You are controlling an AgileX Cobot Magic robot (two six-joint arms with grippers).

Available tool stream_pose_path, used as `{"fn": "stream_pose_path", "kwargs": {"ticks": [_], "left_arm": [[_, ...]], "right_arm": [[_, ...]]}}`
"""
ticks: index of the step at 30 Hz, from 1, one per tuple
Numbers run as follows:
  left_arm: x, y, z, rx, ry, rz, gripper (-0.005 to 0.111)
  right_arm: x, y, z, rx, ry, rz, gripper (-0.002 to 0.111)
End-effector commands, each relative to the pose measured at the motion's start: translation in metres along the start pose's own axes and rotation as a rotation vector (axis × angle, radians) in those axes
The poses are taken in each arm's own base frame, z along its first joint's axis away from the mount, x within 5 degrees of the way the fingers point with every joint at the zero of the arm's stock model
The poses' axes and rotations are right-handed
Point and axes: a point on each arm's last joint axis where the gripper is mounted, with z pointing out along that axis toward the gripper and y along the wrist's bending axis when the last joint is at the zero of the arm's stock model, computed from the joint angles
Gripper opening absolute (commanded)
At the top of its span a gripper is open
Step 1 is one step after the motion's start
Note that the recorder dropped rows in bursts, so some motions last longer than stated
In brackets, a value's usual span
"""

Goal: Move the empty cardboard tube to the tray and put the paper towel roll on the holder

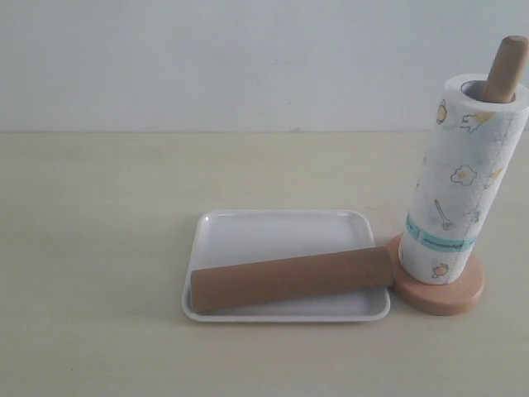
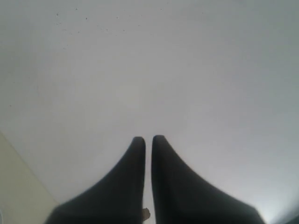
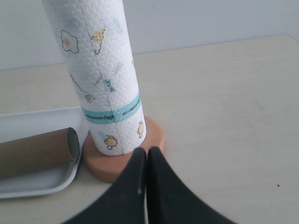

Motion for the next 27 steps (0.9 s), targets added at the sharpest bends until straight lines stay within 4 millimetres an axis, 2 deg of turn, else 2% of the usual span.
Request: {"fn": "stream_pose_path", "kwargs": {"ticks": [1,5,8,12,15,21,27], "left_arm": [[-0.003,0.003,-0.001,-0.026,-0.036,0.104,0.005],[-0.008,0.002,-0.001,-0.03,-0.088,0.38,0.005],[-0.011,0.007,-0.001,-0.11,-0.091,0.742,0.005],[-0.01,0.023,-0.004,-0.277,0.024,1.047,0.005],[-0.008,0.031,-0.006,-0.349,0.129,1.213,0.005],[-0.005,0.04,-0.009,-0.415,0.243,1.317,0.005],[-0.002,0.05,-0.015,-0.499,0.351,1.293,0.005]], "right_arm": [[-0.001,0.0,0.0,0.001,-0.011,-0.002,0.0],[-0.001,0.0,0.0,0.001,-0.011,-0.002,0.0],[-0.001,0.0,0.0,0.001,-0.011,-0.002,0.0],[-0.001,0.0,0.0,0.001,-0.011,-0.002,0.0],[-0.001,0.0,0.0,0.001,-0.011,-0.002,0.0],[-0.001,0.0,0.0,0.001,-0.011,-0.002,0.0],[-0.001,0.0,0.0,0.001,-0.011,-0.002,0.0]]}}
